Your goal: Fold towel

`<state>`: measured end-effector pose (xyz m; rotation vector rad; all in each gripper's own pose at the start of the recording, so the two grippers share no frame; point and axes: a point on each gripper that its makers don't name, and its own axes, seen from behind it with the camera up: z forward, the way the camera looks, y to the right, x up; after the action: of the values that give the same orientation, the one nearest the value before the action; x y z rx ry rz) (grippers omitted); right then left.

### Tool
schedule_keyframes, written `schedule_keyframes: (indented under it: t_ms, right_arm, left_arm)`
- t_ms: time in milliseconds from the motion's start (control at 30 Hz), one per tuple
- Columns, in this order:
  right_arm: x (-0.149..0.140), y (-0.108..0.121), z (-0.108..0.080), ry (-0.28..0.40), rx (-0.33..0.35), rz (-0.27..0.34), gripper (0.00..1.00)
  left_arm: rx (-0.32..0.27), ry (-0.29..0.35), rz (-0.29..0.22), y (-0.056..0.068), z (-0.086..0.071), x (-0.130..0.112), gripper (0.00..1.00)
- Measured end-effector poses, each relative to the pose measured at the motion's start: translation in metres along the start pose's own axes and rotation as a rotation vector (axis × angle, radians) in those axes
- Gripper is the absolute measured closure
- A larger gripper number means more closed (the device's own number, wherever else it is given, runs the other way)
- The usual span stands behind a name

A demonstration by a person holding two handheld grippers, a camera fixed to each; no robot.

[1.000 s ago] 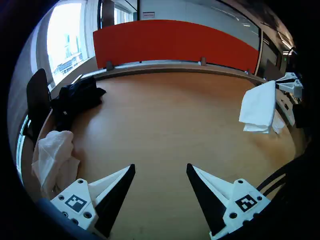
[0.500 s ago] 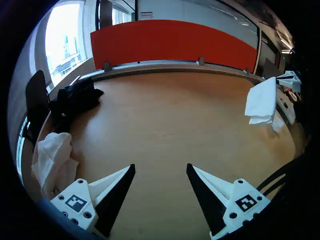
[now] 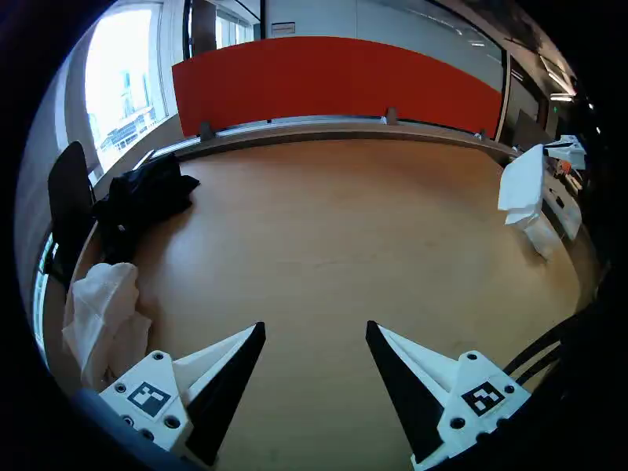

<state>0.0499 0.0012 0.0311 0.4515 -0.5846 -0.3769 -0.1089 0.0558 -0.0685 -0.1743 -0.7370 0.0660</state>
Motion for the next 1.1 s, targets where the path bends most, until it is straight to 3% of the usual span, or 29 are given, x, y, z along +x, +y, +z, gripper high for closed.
schedule_keyframes:
  t_ms: [533,1100]
  right_arm:
    - [-0.025,0.071,-0.002,-0.041,-0.091,0.066,0.97]
    - [-0.041,0.125,0.0,-0.076,-0.151,0.105,0.97]
  left_arm:
    - [0.007,-0.007,0.011,0.002,0.003,0.004,0.05]
    - [0.018,-0.014,0.018,0.004,0.002,0.006,0.05]
